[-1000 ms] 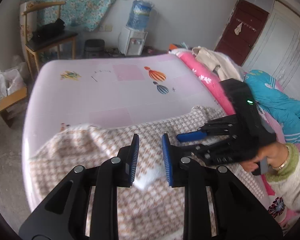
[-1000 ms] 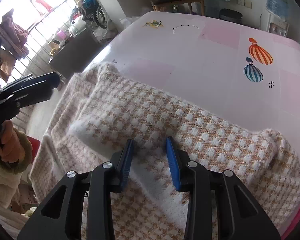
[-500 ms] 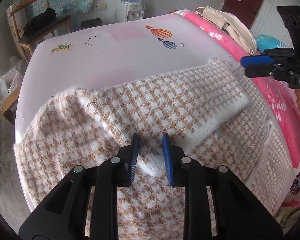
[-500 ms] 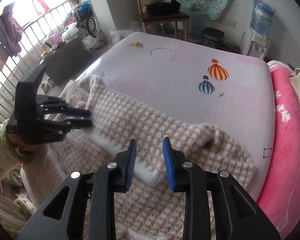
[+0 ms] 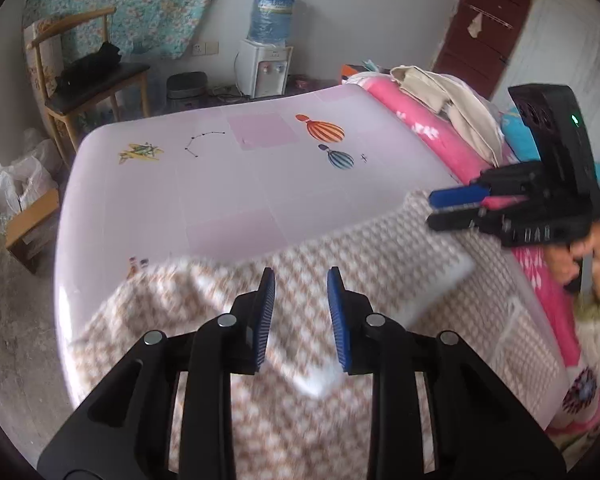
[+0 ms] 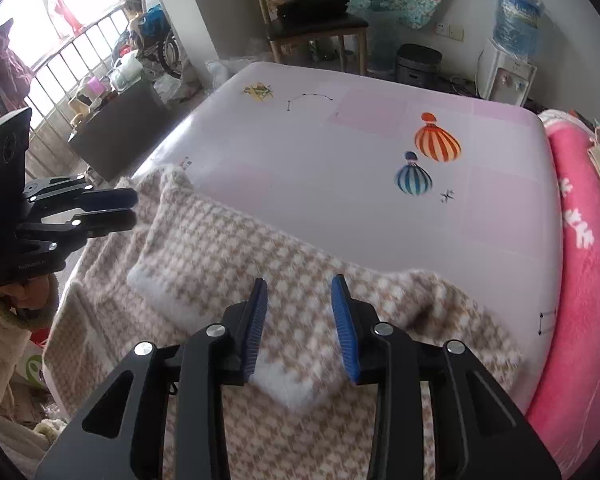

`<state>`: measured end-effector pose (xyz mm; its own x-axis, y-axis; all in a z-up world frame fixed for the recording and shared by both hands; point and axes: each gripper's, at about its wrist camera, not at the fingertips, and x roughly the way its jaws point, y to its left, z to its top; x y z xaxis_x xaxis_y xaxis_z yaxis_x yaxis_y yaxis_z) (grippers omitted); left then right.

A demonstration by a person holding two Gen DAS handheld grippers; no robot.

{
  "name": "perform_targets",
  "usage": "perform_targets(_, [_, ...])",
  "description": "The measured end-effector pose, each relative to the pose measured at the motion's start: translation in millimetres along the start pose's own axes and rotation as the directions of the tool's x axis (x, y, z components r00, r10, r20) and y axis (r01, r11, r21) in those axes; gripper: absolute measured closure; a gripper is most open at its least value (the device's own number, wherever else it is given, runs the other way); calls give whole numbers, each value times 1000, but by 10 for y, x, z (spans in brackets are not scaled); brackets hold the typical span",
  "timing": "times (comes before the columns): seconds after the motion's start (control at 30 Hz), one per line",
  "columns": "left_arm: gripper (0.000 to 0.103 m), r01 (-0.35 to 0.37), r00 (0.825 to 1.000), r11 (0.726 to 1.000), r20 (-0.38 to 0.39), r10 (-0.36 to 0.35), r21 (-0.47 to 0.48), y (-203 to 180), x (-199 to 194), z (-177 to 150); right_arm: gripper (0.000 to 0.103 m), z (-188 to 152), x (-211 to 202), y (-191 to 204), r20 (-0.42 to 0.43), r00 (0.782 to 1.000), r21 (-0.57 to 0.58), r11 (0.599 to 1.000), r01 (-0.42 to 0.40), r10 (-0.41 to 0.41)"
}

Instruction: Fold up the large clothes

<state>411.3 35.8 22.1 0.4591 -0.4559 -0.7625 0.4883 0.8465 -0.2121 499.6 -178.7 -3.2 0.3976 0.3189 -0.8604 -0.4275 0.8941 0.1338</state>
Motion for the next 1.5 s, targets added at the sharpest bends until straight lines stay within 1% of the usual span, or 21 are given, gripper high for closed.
perform_targets(0.07, [77,-57,998,998,-42,57,-2,22,249,67,63,71,224,59,-15,1000,-4,1000,-13,13])
perform_targets(0.13, [78,-138,984,990,-115,138,13,74,519,29,61,45,509,55,-68,997,-14,999,36,-37])
perform_targets(0.17, [78,-141,981,990,-129,142,17,101,606,-14,60,5,583,17,-54,998,-2,999,33,-33])
perform_targets(0.2, [78,-140,985,990,-102,142,28,97,598,-38,60,-12,581,-20,-38,999,13,1000,18,-18])
perform_targets(0.3, [79,-152,981,987,-113,157,56,80,495,-80,60,19,494,-48,-58,998,48,999,13,-11])
perform_targets(0.37, [80,-130,987,989,-84,135,64,29,362,-71,60,18,354,21,-23,1000,28,1000,-1,2])
perform_targets(0.43, [80,-59,998,996,-29,61,69,-56,231,-63,60,-6,242,124,17,999,0,999,-41,41])
perform_targets(0.5, [79,-17,999,996,-39,20,87,-143,255,-91,60,-66,357,187,-18,1000,-24,1000,-20,19])
perform_targets(0.57, [79,-50,990,991,-126,66,126,-221,480,-182,55,-157,491,163,-30,999,-16,999,-34,33])
perform_targets(0.67, [78,-67,991,988,-107,82,138,-250,467,-257,55,-162,399,147,-37,999,13,1000,-29,29])
perform_targets(0.77, [78,-16,997,995,-71,23,102,-276,238,-260,55,-267,167,275,-5,1000,-25,999,-29,29])
perform_targets(0.8, [78,1,998,993,-56,6,114,-320,176,-289,55,-324,157,305,-7,1000,-34,999,-8,7])
perform_targets(0.87, [74,20,996,994,-88,-10,111,-371,232,-359,55,-435,307,299,-44,998,-36,998,43,-45])
perform_targets(0.9, [73,7,992,995,-125,7,104,-390,343,-422,55,-484,337,299,-17,999,-39,998,50,-51])
perform_targets(1.0, [72,-50,993,988,-102,66,146,-485,386,-474,55,-487,253,332,-25,997,-11,997,77,-78])
perform_targets(1.1, [71,-56,992,992,-104,68,111,-477,291,-487,55,-569,55,267,19,993,40,993,114,-115])
perform_targets(1.17, [70,-57,993,994,-101,66,92,-438,284,-554,56,-670,103,139,4,992,95,988,125,-126])
perform_targets(1.3, [70,-60,994,997,-83,64,42,-399,247,-573,57,-753,68,188,8,984,72,982,175,-176])
perform_targets(1.37, [68,-69,996,998,-64,70,12,-368,70,-605,57,-798,-114,214,18,985,102,980,170,-172])
perform_targets(1.4, [63,-72,996,997,-48,72,-3,-345,-57,-646,57,-856,-240,215,34,986,121,980,157,-162])
perform_targets(1.5, [57,-72,997,995,-4,72,-73,-252,-450,-830,55,-1038,-507,225,54,989,171,977,124,-135])
